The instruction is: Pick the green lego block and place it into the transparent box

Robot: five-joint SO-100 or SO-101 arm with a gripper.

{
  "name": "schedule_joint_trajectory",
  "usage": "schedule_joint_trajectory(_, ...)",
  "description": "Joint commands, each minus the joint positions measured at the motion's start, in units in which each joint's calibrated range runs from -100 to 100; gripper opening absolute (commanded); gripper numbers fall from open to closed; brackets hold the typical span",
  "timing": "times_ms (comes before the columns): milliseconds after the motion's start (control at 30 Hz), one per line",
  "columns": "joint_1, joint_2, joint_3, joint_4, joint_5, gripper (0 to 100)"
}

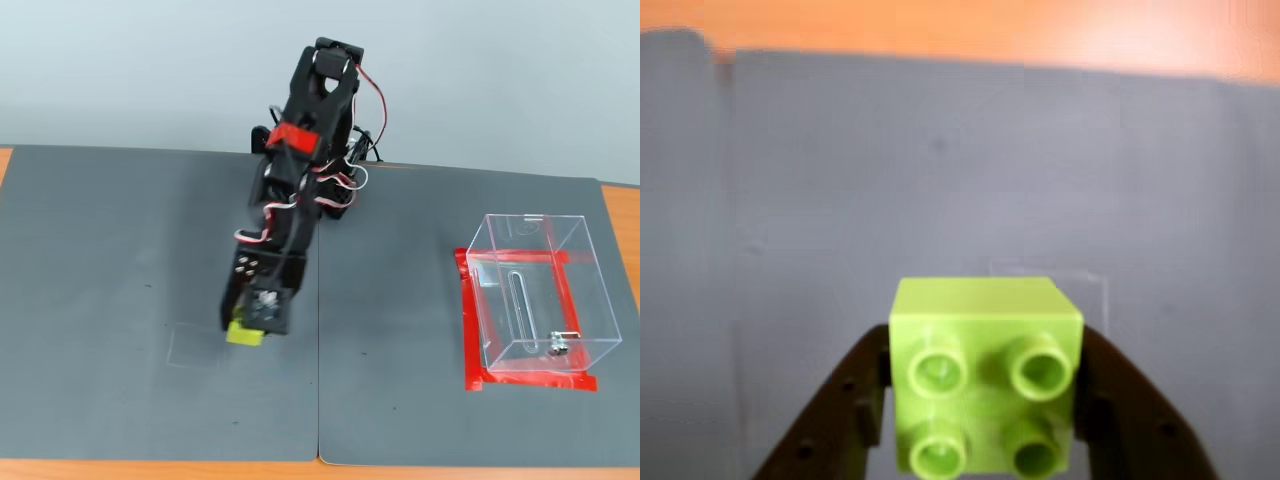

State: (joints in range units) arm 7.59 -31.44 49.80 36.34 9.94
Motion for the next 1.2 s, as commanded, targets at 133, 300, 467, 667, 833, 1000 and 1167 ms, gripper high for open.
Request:
schedule_joint_trajectory(133, -12.1, -11.8, -2.6, 0.5, 0.0, 12)
schedule_joint_trajectory(300, -21.2, -15.3, -2.6, 0.5, 0.0, 12)
schedule_joint_trajectory(467, -31.1, -17.4, -2.7, 0.5, 0.0, 12)
schedule_joint_trajectory(667, -41.0, -17.4, -2.8, 0.6, -0.2, 12)
schedule_joint_trajectory(833, -47.2, -16.8, -6.7, 2.9, -0.3, 12)
schedule_joint_trajectory(1000, -52.6, -12.9, -10.9, 3.9, -0.1, 12)
schedule_joint_trajectory(1167, -56.0, -7.0, -17.1, 3.9, -0.2, 12)
